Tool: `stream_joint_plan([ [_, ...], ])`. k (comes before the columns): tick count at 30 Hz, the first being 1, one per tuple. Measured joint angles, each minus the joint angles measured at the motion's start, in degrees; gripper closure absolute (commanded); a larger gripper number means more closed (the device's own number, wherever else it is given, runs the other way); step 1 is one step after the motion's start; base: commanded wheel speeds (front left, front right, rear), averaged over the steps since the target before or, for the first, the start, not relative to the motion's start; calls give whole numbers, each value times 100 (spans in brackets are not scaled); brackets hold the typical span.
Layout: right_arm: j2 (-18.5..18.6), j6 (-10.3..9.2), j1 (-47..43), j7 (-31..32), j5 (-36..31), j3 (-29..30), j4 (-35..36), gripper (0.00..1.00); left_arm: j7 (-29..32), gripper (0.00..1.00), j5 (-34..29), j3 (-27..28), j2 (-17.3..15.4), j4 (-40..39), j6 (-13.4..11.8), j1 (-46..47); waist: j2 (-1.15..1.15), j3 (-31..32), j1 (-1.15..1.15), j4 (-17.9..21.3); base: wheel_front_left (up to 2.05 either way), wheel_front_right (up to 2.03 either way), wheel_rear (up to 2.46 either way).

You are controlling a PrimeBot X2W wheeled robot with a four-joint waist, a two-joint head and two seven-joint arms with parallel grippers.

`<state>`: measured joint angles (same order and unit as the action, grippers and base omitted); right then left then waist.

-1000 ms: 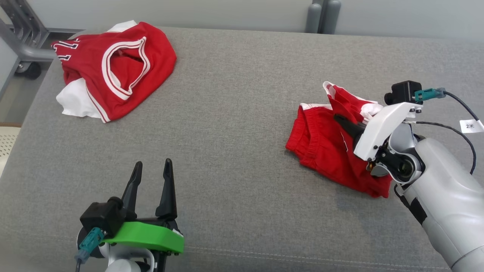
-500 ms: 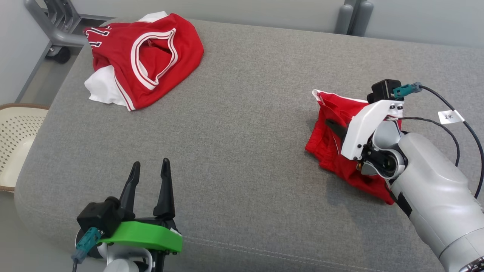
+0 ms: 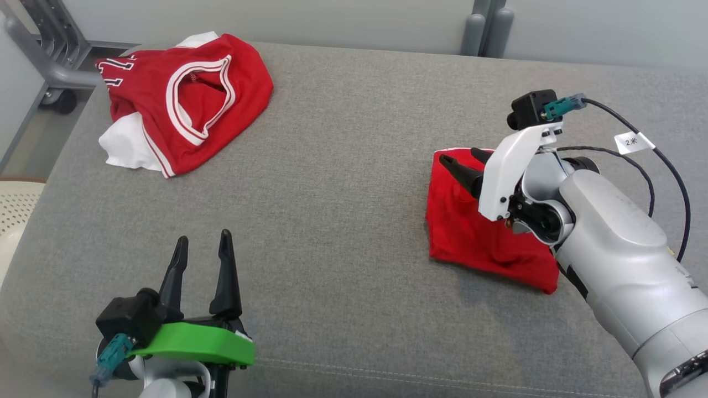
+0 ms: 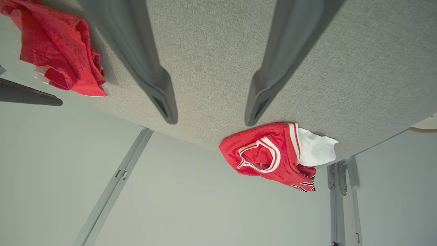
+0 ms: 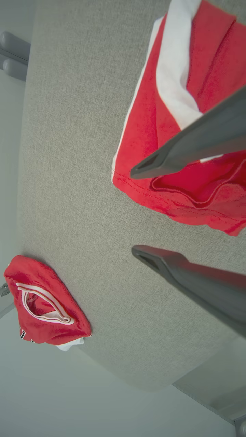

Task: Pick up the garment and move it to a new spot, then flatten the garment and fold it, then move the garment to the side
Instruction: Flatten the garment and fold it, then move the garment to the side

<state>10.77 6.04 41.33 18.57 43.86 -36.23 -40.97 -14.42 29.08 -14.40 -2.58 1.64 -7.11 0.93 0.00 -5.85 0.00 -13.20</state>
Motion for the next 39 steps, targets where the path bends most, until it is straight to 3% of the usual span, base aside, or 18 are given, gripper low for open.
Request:
stream_joint_plan([
  [5,112,10,76,-118,-9,41,59,0,0,0,-1,12,0,-12,0,-42,0,66,0,182,0,0,0],
  [13,672,9,-198,-190,194,465,-233,0,0,0,-29,-42,0,-82,0,-68,0,17,0,304,0,0,0],
  [23,664,-8,-696,-242,689,859,-554,0,0,0,-119,-65,0,-162,0,-60,0,-264,0,285,0,0,0],
  [32,408,-7,-851,-240,1265,1215,-779,0,0,0,-119,-73,0,-166,0,-18,0,-450,0,187,0,0,0],
  [37,404,0,-840,-240,1292,1258,-816,0,0,0,-129,-64,0,-171,0,55,0,-542,0,117,0,0,0],
  [38,404,0,-834,-240,1295,1256,-821,5,0,0,-129,-62,0,-171,0,60,0,-550,0,110,0,0,0],
  [39,405,1,-827,-240,1294,1246,-822,35,0,0,-131,-62,0,-171,0,60,0,-557,0,104,0,0,0],
])
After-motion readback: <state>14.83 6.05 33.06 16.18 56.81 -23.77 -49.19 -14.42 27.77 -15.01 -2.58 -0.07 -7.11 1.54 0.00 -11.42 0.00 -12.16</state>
